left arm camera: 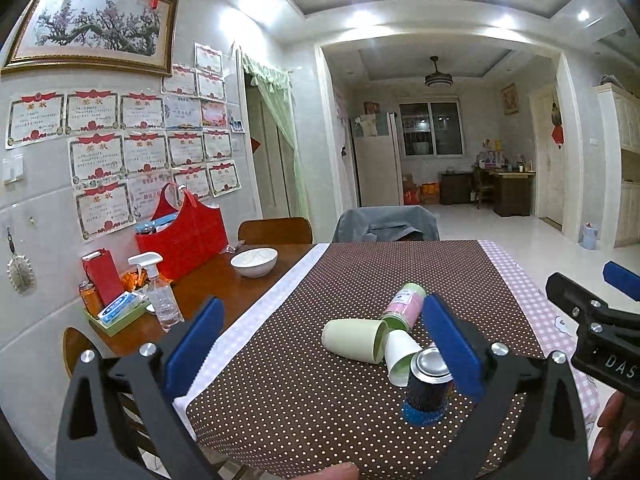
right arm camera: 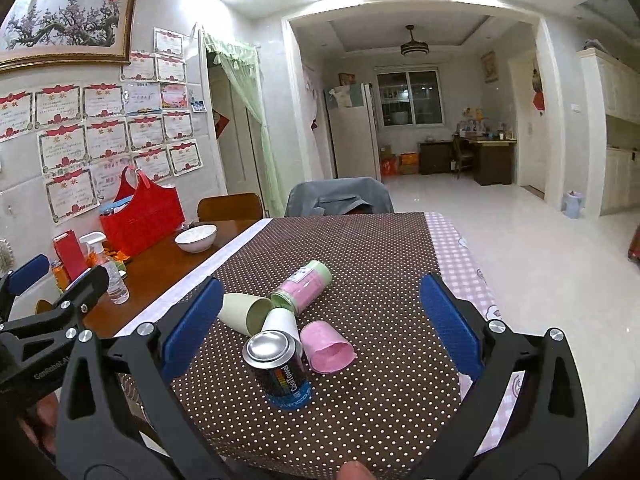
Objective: Flip cup upside down
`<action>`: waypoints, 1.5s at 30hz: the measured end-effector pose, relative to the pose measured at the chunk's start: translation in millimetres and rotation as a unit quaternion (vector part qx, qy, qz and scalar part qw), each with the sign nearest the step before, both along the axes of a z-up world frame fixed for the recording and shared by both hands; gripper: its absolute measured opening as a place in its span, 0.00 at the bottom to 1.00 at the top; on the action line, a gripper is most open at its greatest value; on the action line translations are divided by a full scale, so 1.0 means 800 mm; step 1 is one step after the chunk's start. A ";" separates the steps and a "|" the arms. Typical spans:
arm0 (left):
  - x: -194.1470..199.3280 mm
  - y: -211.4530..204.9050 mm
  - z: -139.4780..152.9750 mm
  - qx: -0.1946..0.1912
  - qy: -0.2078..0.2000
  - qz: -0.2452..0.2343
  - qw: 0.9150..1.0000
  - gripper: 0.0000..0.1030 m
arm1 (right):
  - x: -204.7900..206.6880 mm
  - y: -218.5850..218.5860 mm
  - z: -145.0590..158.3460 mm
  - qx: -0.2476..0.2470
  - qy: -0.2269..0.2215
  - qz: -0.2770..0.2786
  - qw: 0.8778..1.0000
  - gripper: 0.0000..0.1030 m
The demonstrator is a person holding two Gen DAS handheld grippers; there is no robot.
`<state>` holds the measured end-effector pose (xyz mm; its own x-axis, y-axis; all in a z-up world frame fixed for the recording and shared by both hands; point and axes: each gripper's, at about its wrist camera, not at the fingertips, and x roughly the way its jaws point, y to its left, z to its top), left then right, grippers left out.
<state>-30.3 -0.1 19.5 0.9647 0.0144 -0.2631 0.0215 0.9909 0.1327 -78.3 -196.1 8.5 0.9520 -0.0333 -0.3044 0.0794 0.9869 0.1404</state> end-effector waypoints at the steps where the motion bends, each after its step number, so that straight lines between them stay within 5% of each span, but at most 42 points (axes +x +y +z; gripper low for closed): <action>1: 0.000 0.001 -0.001 -0.001 0.002 0.001 1.000 0.95 | 0.000 0.001 0.000 -0.001 0.001 0.001 1.000 0.94; 45: 0.005 0.010 -0.006 -0.015 0.027 0.005 1.000 0.95 | 0.004 0.005 -0.004 -0.003 0.014 -0.001 1.000 0.94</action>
<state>-26.6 7.8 15.0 0.9491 0.0157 -0.3144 0.0174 0.9946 0.1023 -75.4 -192.1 5.0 0.9427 -0.0371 -0.3314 0.0853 0.9875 0.1322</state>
